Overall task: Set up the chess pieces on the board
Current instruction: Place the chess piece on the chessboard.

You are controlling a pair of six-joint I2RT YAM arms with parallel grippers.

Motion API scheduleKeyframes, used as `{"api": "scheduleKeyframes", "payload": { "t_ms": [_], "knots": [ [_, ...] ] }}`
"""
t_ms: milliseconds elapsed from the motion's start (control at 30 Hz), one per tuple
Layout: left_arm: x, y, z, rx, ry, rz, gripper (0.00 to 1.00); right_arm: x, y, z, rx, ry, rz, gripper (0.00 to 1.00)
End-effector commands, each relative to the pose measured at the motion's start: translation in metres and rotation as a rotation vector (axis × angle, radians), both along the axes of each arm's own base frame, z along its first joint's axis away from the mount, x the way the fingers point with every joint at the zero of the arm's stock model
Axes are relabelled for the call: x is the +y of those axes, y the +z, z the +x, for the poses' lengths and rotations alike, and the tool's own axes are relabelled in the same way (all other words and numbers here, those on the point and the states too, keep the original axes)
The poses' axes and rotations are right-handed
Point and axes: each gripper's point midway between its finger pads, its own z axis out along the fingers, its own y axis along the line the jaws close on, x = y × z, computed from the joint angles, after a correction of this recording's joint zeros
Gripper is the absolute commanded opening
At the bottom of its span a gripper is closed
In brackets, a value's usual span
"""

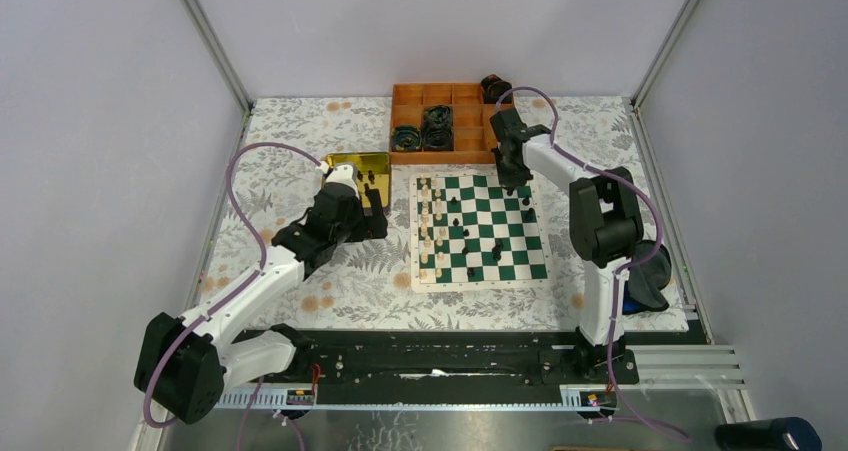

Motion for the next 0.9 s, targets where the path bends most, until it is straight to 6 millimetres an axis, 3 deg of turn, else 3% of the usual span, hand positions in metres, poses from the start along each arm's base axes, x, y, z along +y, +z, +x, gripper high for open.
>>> {"api": "scheduleKeyframes", "payload": {
  "t_ms": [0,867],
  "knots": [
    [-0.005,0.023,0.015,-0.081,-0.004,-0.015,0.99,-0.002,0.008,0.010,-0.035,-0.019,0.019,0.03],
    [-0.005,0.020,0.011,-0.068,-0.004,-0.020,0.99,-0.002,-0.010,0.019,-0.009,-0.025,0.057,0.05]
  ]
}}
